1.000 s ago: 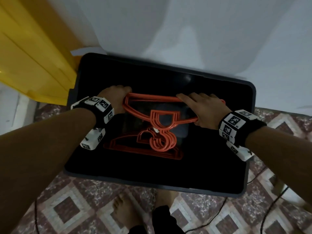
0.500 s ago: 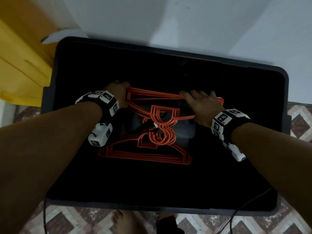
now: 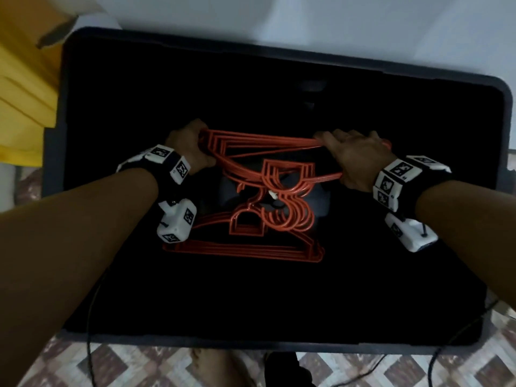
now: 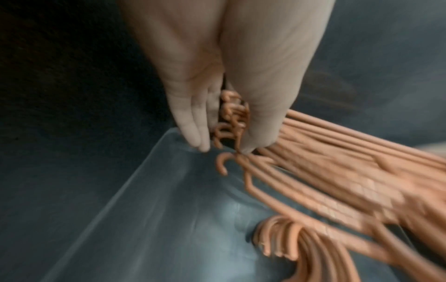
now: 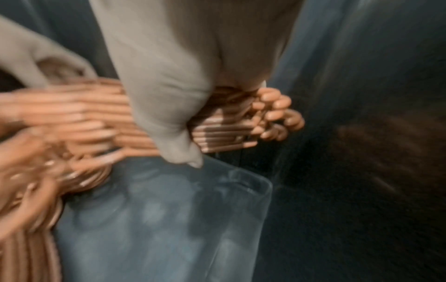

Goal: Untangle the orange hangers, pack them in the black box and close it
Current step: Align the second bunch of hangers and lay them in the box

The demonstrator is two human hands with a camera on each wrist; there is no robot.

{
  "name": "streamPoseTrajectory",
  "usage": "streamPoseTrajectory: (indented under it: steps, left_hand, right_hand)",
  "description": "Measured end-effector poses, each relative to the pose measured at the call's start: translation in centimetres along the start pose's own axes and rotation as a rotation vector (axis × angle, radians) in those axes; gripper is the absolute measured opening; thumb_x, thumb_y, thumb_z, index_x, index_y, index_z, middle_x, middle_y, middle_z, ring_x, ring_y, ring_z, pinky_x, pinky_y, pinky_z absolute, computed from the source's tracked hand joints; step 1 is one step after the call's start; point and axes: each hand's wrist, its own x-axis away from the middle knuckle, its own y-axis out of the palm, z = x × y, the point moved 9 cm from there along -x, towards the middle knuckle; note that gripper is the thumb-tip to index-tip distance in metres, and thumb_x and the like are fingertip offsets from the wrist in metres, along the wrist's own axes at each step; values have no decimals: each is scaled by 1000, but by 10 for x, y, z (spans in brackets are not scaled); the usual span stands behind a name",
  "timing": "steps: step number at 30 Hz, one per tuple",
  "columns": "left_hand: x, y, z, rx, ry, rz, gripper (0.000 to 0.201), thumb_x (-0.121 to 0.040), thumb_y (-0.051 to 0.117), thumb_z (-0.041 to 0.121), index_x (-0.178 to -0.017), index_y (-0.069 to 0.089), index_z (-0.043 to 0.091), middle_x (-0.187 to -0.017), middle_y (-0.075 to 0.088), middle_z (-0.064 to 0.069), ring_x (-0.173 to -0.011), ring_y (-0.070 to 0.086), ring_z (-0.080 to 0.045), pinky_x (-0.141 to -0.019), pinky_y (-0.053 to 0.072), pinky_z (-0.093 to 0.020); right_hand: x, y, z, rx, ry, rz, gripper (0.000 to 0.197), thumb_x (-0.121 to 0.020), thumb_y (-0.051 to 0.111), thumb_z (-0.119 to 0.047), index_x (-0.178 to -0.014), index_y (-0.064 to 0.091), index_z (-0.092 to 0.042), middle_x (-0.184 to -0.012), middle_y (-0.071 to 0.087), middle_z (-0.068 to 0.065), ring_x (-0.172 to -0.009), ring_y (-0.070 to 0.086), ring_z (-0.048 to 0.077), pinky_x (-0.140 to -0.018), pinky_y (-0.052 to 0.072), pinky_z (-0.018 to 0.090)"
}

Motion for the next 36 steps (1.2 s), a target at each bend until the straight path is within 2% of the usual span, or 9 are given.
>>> streamPoseTrajectory:
  steps: [9, 13, 15, 18, 21, 26, 28, 31, 36]
  left_hand:
    - [-8, 11, 3, 164, -117, 52, 65, -81, 72, 14, -138, 42, 15, -104, 59, -1, -89, 57, -17, -73, 44, -25]
    - [-6, 51, -24, 452, -414, -150, 36, -80, 71, 23, -104, 55, 0, -104, 67, -10, -77, 67, -21, -63, 57, -34]
    - [0, 69, -23, 653, -494, -243, 17, -98, 48, 8, -108, 56, -1, -112, 63, -13, -86, 66, -21, -70, 54, -30]
    - [-2, 76, -17, 836, -480, -273, 46, -96, 27, -11, -137, 45, 0, -129, 58, -15, -121, 58, -26, -93, 50, -32]
    - [-9, 73, -19, 877, -466, -274, 57, -91, 25, -16, -142, 42, 4, -134, 55, -15, -129, 52, -26, -98, 45, -32]
    - [-13, 85, -27, 908, -471, -233, 24, -89, 42, -7, -93, 58, 10, -116, 62, -12, -112, 61, -25, -94, 49, -35]
    - [-14, 87, -30, 915, -476, -226, 14, -89, 47, 0, -88, 57, 10, -108, 63, -10, -113, 62, -26, -97, 50, -38]
    - [-20, 83, -31, 897, -457, -207, 17, -92, 55, 19, -107, 56, 11, -111, 61, -13, -109, 62, -29, -97, 50, -41]
    - [-45, 56, -37, 788, -367, -11, 49, -94, 59, 38, -134, 47, 13, -114, 59, -10, -93, 63, -25, -67, 53, -30]
  right_hand:
    - [-5, 3, 6, 6, 65, 18, 96, -74, 75, -8, -153, 23, -20, -151, 41, 9, -136, 43, 35, -104, 36, 62]
    - [-3, 6, 10, -20, 92, 72, 99, -71, 74, -3, -154, 22, -21, -147, 44, 8, -132, 45, 34, -105, 34, 61]
    - [-4, 10, 9, -11, 98, 83, 101, -71, 74, -3, -155, 21, -21, -146, 44, 6, -132, 44, 33, -107, 32, 61]
    - [-8, 16, 10, 10, 119, 99, 102, -72, 76, -4, -156, 21, -22, -146, 44, 5, -133, 44, 32, -108, 31, 62]
    - [-11, 21, 7, 78, 122, 156, 104, -69, 79, -8, -157, 23, -19, -144, 47, 7, -127, 48, 33, -103, 36, 61]
    - [-19, 37, -2, 140, 123, 209, 97, -73, 77, -12, -155, 25, -15, -142, 49, 11, -123, 50, 36, -102, 37, 60]
    - [-23, 43, -2, 134, 119, 192, 98, -73, 78, -14, -155, 25, -15, -142, 49, 11, -124, 49, 35, -103, 36, 61]
    - [-29, 48, 2, 145, 119, 157, 98, -74, 78, -15, -155, 23, -15, -143, 48, 10, -124, 49, 34, -102, 37, 58]
    - [-34, 52, -1, 155, 106, 142, 78, -88, 62, -16, -156, 25, -14, -141, 49, 13, -124, 48, 37, -102, 37, 59]
